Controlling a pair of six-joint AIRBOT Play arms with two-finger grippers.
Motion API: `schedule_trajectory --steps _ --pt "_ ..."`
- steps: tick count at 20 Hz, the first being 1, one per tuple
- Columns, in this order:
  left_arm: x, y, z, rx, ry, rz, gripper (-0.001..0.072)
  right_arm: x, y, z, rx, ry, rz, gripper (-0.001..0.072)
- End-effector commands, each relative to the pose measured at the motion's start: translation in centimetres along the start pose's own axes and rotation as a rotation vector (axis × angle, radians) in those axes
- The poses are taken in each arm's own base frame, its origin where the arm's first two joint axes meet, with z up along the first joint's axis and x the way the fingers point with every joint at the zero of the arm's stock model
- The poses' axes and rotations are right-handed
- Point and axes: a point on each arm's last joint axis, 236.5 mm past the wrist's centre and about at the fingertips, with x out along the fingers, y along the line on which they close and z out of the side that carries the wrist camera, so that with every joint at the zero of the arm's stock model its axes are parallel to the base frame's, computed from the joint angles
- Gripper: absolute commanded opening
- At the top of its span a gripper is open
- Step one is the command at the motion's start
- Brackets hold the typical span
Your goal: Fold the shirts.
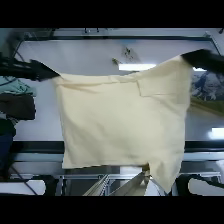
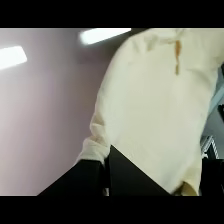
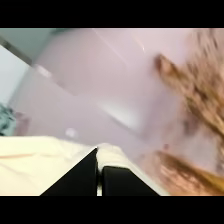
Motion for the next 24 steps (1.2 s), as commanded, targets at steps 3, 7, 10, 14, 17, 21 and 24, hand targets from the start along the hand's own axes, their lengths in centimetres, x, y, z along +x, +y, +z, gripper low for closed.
schedule_trajectory --steps 3,7,10,14,17,21,24 --pt "7.2 10.5 0.9 -0.207 0.119 -0.023 0.0016 6.7 -10.5 -4.2 0.223 0.113 -0.084 0.0016" --pt "5.9 11.7 3.4 -0.253 0.107 -0.017 0.0016 4.3 -9.6 -4.4 0.409 0.195 0.031 0.0015" --pt "4.9 12.1 1.0 -0.351 0.164 -0.047 0.0016 0.8 -10.0 -6.3 0.53 0.298 0.046 0.0016" --pt "5.8 13.4 -2.9 -0.485 0.253 -0.066 0.0015 -2.6 -12.9 -10.9 0.564 0.475 -0.094 0.0016" --pt "7.4 14.1 -5.8 -0.508 0.351 -0.007 0.0015 -2.0 -13.0 -13.0 0.563 0.517 -0.1 0.0016" --pt "8.6 14.0 -7.0 -0.514 0.411 0.028 0.0015 -1.4 -14.5 -16.3 0.592 0.573 -0.148 0.0015" --pt "8.1 14.8 -8.4 -0.542 0.465 0.089 0.0014 -1.5 -15.1 -17.2 0.59 0.597 -0.167 0.0016"
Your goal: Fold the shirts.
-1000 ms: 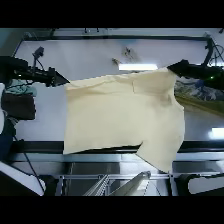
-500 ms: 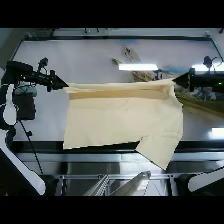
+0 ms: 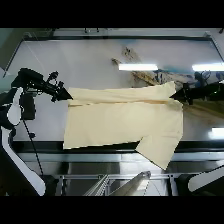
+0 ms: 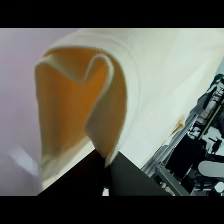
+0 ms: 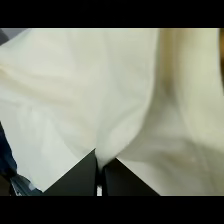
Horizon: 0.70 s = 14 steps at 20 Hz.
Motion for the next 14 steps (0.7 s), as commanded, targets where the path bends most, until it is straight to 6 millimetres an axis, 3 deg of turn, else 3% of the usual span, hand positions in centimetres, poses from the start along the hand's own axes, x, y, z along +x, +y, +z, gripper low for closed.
schedule_trajectory --steps 1,2,3,4,5,7,9,11,14 --pt "0.3 1.5 -1.0 -0.044 0.047 0.069 0.0014 0.5 -1.2 -0.5 0.009 0.018 -0.034 0.0017" --pt "0.3 1.2 -1.4 -0.043 0.061 0.06 0.0016 0.5 -1.1 -0.5 0.009 0.018 -0.033 0.0029" --pt "0.2 0.9 -1.8 -0.042 0.08 0.049 0.0074 0.3 -1.0 -0.6 0.008 0.023 -0.029 0.0221" --pt "0.0 0.6 -2.2 -0.041 0.095 0.037 0.04 -0.1 -0.8 -0.9 0.007 0.031 -0.022 0.0378" --pt "-0.4 0.2 -2.4 -0.058 0.096 0.021 0.072 -0.6 -0.4 -1.1 0.0 0.032 -0.018 0.038" --pt "-1.7 -0.3 -2.9 -0.121 0.093 0.024 0.0716 -3.0 0.5 -0.8 -0.029 -0.015 -0.036 0.038" --pt "-3.2 -1.1 -4.8 -0.134 0.075 0.029 0.0715 -6.1 0.2 -1.1 -0.058 -0.057 -0.124 0.038" --pt "-4.3 -0.5 -8.3 -0.174 0.066 0.088 0.0714 -9.0 -0.5 -1.4 -0.047 -0.134 -0.224 0.0364" --pt "-3.8 2.7 -15.0 -0.281 0.021 0.231 0.0713 -10.3 -0.2 -2.1 -0.05 -0.239 -0.264 0.0364"
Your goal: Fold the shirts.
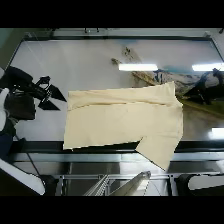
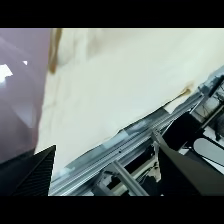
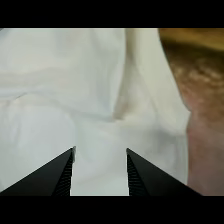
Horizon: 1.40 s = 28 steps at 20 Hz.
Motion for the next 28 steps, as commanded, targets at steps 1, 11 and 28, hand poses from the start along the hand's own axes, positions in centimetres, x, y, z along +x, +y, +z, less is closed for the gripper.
schedule_trajectory --steps 1,11,28 --pt "1.9 4.6 -6.6 -0.118 -0.058 0.134 0.0695 -1.9 -0.4 -0.7 0.007 -0.112 -0.08 0.0364" --pt "11.5 9.2 -12.9 -0.221 -0.119 0.149 0.0696 -0.7 2.3 -2.3 0.007 -0.143 0.001 0.0364" --pt "10.6 -0.6 -10.9 0.116 -0.11 -0.031 0.0018 -5.7 -9.1 -14.2 0.442 -0.03 -0.341 0.0567"
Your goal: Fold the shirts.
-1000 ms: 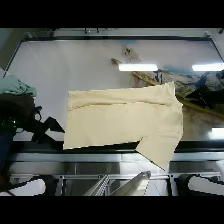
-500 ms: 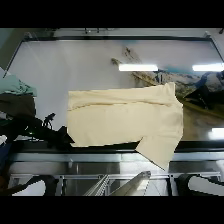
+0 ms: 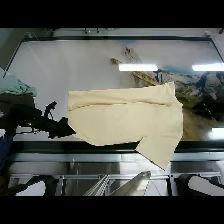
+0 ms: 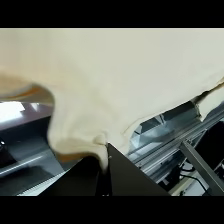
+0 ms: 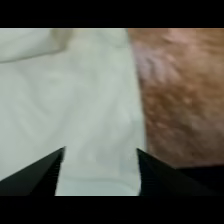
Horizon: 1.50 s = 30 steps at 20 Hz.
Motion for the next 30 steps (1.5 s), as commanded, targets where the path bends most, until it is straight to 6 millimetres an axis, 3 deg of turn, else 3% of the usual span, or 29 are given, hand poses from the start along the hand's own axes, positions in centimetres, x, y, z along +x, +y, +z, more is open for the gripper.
schedule_trajectory --steps 1,3,7,13,14,16,18,20,22,27,30 --pt "-0.3 -0.9 -0.8 0.029 0.041 -0.022 0.0019 -1.0 -7.3 -5.6 0.289 0.012 -0.141 0.0645" --pt "0.0 -1.1 -1.0 0.059 0.051 -0.018 0.0019 1.2 -6.8 -7.7 0.348 0.014 -0.041 0.0643" --pt "0.2 -1.3 -1.2 0.073 0.058 -0.015 0.0019 5.9 -3.8 -11.5 0.33 0.118 0.152 0.064" --pt "0.2 -1.2 -1.1 0.073 0.057 -0.015 0.002 8.7 -3.1 -14.8 0.306 0.24 0.146 0.0638" --pt "0.2 -1.2 -1.1 0.074 0.058 -0.015 0.002 8.9 -2.5 -14.8 0.283 0.244 0.164 0.0598" --pt "0.2 -1.2 -1.2 0.088 0.06 -0.016 0.002 8.9 -0.1 -14.3 0.211 0.232 0.259 0.0123" --pt "0.1 -1.4 -1.6 0.113 0.076 -0.025 0.002 7.7 3.3 -13.9 0.17 0.229 0.413 0.0018" --pt "-0.5 -1.9 -2.2 0.102 0.102 -0.061 0.002 5.7 6.5 -14.1 0.123 0.251 0.568 0.0017" --pt "-2.4 -1.8 -1.8 0.086 0.063 -0.08 0.0019 4.1 7.9 -14.0 0.084 0.247 0.629 0.0017" --pt "-10.0 0.2 1.0 -0.011 -0.269 -0.096 0.002 2.0 6.7 -6.8 0.104 -0.064 0.497 0.0017" --pt "-10.9 -0.2 1.0 -0.001 -0.32 -0.116 0.002 -0.1 7.7 -4.7 0.042 -0.165 0.495 0.0017"
